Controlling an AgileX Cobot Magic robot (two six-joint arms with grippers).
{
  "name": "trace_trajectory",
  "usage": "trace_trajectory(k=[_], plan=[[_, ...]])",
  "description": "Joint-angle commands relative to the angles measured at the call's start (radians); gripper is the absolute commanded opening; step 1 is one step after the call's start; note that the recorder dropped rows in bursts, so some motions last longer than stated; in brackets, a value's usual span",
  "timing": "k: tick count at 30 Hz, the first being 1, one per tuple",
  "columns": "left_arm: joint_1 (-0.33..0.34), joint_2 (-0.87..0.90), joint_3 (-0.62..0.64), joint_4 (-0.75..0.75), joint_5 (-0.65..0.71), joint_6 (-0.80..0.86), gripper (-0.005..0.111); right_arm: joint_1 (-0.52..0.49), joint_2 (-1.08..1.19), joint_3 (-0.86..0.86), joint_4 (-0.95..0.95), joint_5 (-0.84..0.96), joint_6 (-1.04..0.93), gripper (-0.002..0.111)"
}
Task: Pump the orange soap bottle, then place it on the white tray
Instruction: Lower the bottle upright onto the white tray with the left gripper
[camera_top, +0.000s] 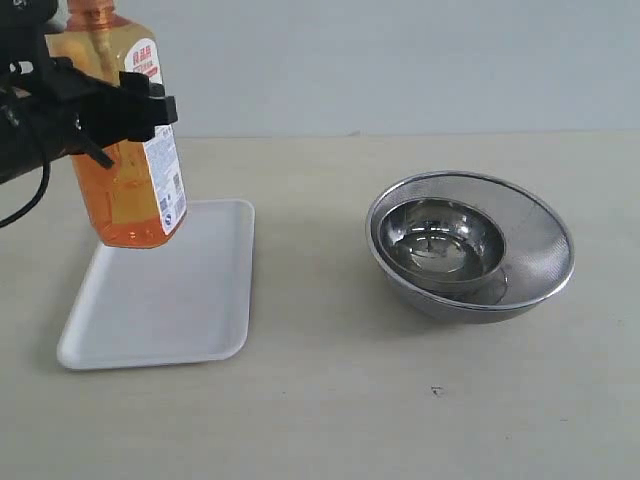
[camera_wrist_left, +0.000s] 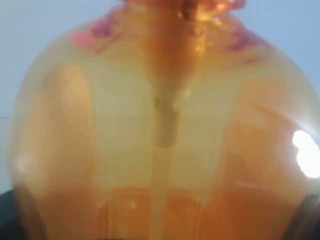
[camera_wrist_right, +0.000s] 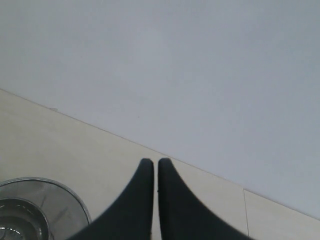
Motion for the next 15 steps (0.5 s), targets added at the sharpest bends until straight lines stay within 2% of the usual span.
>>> trace_trajectory(k=[1, 3, 10, 15], plan=[[0.001, -0.024, 0.063, 0.18, -0.152, -0.183, 0.005, -0.001, -0.008, 0.0, -0.004, -0.006, -0.003, 0.0], [0.001, -0.024, 0.089, 0.237, -0.183, -0.226, 0.005, -0.001, -0.008, 0.0, -0.004, -0.006, -0.003, 0.0], [0.001, -0.024, 0.163, 0.354, -0.281, -0.226, 0.005, -0.001, -0.008, 0.0, -0.004, -0.006, -0.003, 0.0], [0.001, -0.024, 0.175, 0.363, -0.271, -0.226, 0.005, -0.001, -0.008, 0.0, -0.004, -0.006, -0.002, 0.0]])
